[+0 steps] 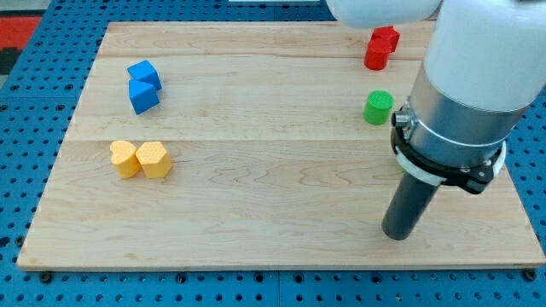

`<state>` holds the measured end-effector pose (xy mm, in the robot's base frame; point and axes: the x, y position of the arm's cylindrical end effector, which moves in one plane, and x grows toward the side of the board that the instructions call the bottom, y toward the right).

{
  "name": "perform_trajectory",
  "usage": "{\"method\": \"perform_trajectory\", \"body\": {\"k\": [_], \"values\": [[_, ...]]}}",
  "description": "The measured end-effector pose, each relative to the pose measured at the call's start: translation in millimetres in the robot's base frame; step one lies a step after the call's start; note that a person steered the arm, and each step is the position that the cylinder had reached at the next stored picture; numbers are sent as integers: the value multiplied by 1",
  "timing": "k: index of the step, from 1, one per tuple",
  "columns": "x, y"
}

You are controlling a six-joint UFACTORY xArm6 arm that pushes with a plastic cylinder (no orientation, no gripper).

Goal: Move the green star closer to the green circle

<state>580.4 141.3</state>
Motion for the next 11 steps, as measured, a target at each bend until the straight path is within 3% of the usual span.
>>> {"method": "perform_trajectory", "body": {"k": [4, 6, 10, 11], "values": [[-1, 51], [-21, 72], [-30, 71], [-55, 105]]}}
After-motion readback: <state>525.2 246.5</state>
